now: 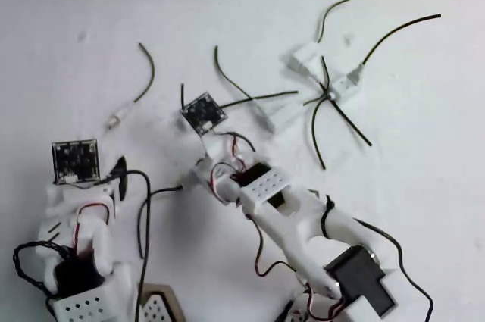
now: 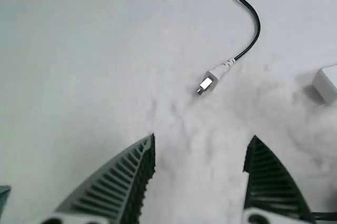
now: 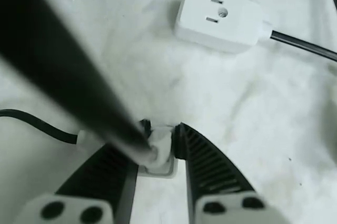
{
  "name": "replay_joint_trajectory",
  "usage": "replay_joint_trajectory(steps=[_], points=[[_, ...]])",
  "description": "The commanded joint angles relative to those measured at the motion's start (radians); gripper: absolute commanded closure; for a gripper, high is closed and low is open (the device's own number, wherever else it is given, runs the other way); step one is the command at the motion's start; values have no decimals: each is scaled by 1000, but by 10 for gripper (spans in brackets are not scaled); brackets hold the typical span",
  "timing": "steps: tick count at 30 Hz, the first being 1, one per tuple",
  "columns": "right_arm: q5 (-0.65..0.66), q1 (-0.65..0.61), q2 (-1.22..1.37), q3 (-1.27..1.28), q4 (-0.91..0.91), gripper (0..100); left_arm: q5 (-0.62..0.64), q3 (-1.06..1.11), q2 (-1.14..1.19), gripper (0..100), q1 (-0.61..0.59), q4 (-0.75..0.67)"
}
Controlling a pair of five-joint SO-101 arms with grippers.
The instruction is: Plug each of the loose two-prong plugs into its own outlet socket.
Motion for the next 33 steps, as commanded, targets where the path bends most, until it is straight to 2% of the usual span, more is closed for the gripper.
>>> replay_joint_trajectory(steps=[1, 8, 15, 21, 24, 29, 33], points=[[-2, -12, 7, 8, 4, 977, 2, -5, -10, 725, -8, -5], [-6, -15, -91, -9, 51, 892, 2, -5, -10, 725, -8, -5], [-80, -19, -223, -68, 185, 890, -5, 8, -10, 725, -5, -8], [-77, -19, -182, -64, 183, 896, -46, 9, -10, 725, -4, -8], [-74, -19, -136, -68, 182, 952, -48, 9, -10, 725, -4, -8], [34, -13, -90, -64, 188, 979, -51, 9, -10, 725, -4, -6], [51, -12, -58, -51, 185, 979, -51, 9, -10, 725, -4, -6]])
